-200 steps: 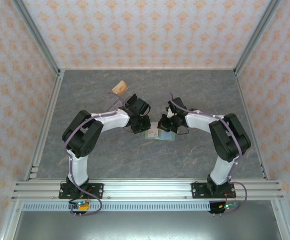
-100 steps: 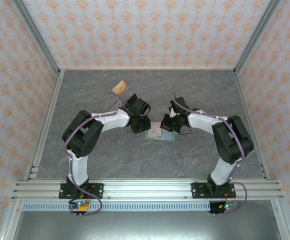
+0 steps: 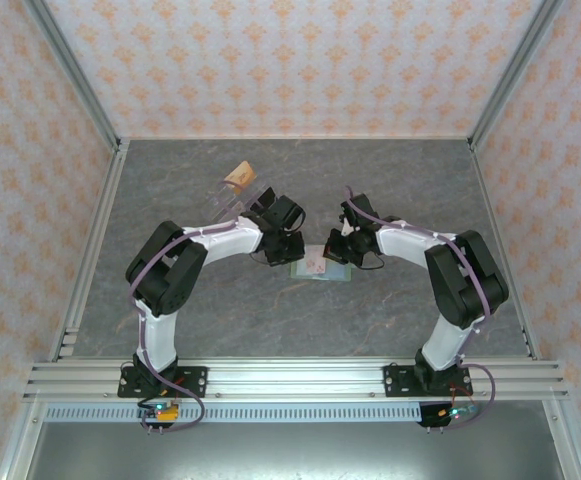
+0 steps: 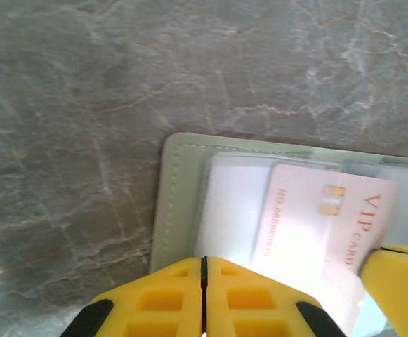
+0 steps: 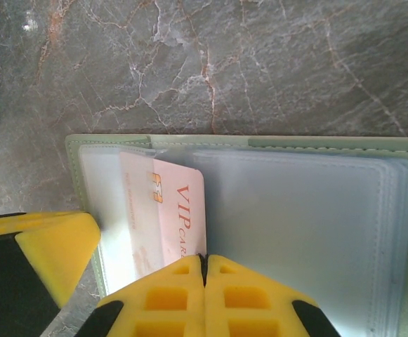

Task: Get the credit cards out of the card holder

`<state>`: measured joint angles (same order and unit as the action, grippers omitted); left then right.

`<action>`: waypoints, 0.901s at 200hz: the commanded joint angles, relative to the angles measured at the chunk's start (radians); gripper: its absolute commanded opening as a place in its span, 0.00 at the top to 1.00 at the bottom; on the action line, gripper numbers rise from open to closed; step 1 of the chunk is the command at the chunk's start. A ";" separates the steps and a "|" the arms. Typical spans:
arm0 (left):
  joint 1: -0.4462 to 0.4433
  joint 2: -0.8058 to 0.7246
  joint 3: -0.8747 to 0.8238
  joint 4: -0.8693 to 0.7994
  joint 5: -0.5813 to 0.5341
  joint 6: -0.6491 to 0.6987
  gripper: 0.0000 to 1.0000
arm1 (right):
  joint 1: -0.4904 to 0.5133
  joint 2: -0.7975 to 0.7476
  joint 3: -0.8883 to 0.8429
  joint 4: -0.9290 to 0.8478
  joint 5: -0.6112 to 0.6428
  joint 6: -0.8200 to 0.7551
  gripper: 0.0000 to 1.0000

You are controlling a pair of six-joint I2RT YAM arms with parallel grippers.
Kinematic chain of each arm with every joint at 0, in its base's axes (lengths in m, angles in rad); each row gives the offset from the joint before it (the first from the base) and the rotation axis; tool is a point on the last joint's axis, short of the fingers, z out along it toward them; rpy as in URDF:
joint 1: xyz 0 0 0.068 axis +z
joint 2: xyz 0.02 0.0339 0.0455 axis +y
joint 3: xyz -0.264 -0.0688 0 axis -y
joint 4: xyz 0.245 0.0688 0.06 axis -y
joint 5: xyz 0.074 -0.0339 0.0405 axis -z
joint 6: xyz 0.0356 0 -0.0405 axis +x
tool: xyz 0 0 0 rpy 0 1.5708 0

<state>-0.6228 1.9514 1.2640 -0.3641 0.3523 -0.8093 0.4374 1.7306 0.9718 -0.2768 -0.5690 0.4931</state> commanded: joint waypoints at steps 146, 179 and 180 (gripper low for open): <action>-0.027 0.118 0.066 -0.079 0.008 0.050 0.96 | -0.004 -0.062 -0.080 0.181 -0.153 0.021 0.86; -0.028 0.121 0.062 -0.076 0.008 0.049 0.96 | -0.004 -0.049 -0.084 0.203 -0.170 0.038 0.85; -0.028 0.121 0.063 -0.075 0.007 0.049 0.96 | -0.004 -0.048 -0.084 0.204 -0.172 0.038 0.85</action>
<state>-0.6399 2.0190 1.3411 -0.3756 0.3820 -0.7834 0.4263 1.6966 0.9012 -0.1383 -0.6865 0.5129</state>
